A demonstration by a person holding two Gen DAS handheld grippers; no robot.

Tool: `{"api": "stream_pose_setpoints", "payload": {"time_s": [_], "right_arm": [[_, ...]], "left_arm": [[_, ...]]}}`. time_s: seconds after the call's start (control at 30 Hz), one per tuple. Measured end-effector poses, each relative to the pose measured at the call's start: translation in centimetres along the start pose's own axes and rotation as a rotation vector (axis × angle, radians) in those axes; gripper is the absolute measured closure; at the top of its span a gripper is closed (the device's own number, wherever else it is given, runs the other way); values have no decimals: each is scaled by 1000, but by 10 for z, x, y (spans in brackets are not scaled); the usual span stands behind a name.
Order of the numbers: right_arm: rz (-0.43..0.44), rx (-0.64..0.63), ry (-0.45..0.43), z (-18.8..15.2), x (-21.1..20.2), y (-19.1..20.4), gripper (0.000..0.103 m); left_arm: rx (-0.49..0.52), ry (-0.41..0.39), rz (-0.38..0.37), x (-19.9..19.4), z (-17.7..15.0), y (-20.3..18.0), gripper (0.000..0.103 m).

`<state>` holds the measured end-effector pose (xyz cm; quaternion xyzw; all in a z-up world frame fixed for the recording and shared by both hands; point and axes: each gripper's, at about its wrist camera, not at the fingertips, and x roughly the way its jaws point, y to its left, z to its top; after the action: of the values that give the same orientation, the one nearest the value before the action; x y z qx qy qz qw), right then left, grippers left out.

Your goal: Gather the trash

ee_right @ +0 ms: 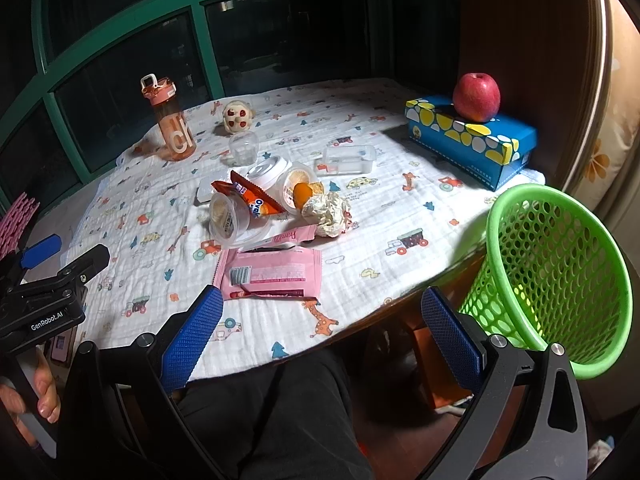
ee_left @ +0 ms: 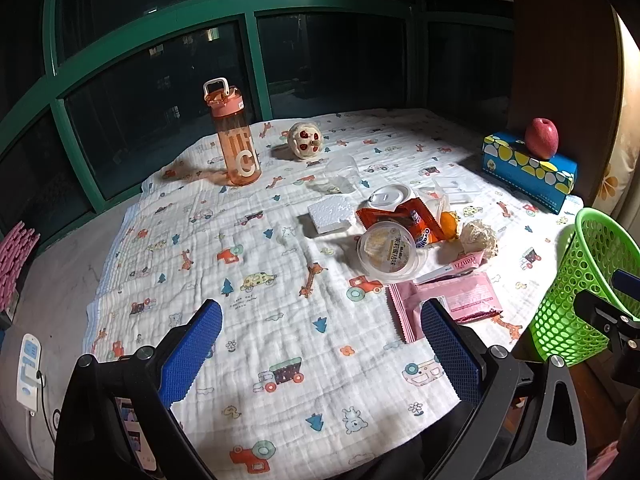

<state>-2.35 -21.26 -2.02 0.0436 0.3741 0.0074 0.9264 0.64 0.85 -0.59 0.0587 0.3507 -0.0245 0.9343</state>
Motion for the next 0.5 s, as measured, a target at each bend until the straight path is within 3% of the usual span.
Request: {"api": "stream_pose_setpoints", "payload": {"time_s": [0.5], "right_arm": [[3,1,6,3,4,-1,5]], "left_arm": [[1,3,0,0,0,0,7]]}}
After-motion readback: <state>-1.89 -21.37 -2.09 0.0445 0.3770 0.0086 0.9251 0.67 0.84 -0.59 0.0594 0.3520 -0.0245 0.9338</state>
